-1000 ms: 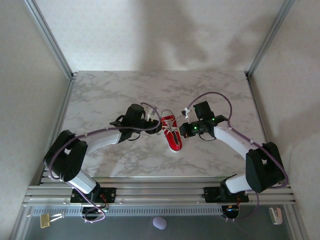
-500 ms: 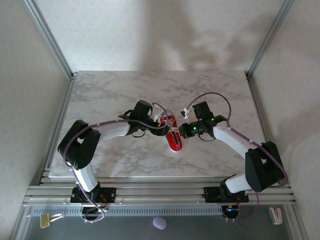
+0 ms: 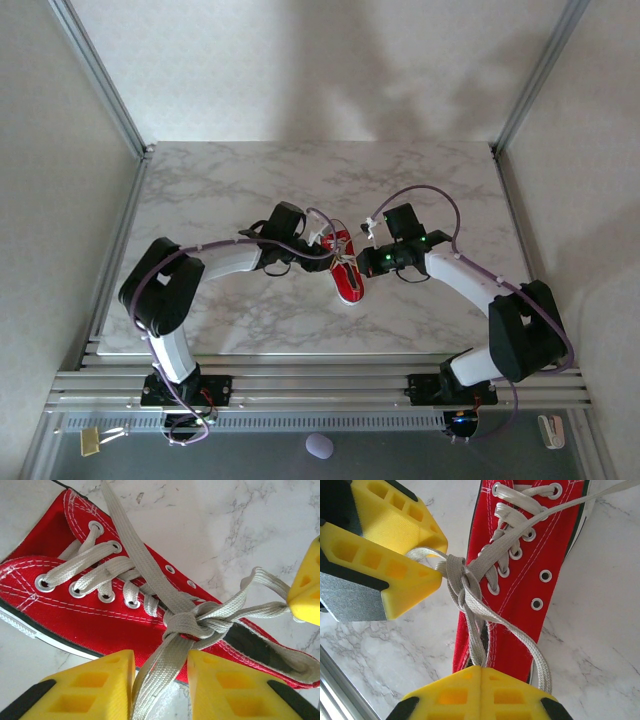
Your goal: Tie the shoes
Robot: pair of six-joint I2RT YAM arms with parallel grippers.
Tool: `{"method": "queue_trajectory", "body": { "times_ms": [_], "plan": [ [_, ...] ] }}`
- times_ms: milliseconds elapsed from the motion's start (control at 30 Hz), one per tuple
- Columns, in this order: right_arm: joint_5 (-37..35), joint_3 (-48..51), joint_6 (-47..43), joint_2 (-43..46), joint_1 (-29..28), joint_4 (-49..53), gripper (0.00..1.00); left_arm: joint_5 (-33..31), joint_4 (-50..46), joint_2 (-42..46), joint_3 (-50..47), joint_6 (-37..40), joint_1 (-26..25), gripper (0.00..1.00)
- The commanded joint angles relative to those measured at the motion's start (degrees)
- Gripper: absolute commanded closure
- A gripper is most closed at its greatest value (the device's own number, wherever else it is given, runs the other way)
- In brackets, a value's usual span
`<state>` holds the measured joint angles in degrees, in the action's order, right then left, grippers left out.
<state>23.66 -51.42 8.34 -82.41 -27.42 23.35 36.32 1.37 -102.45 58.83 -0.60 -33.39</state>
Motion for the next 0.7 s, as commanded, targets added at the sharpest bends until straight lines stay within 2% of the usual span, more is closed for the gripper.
{"method": "queue_trajectory", "body": {
  "times_ms": [0,200,500,667],
  "plan": [
    [0.4,-1.3,-0.1,-0.7,-0.6,-0.1,1.00,1.2,-0.3,2.4,-0.2,0.2,0.3,0.68],
    [0.0,-1.3,-0.1,-0.6,-0.8,0.3,1.00,1.7,-0.2,2.8,-0.3,0.1,0.3,0.68],
    [-1.1,-1.5,0.1,-0.3,-0.9,0.6,1.00,1.2,-0.3,3.1,-0.7,0.1,0.3,0.85],
    [-4.7,-1.8,0.7,0.1,-0.9,1.6,1.00,1.0,-0.1,4.5,-1.4,-0.4,0.4,0.89]
  ]
}}
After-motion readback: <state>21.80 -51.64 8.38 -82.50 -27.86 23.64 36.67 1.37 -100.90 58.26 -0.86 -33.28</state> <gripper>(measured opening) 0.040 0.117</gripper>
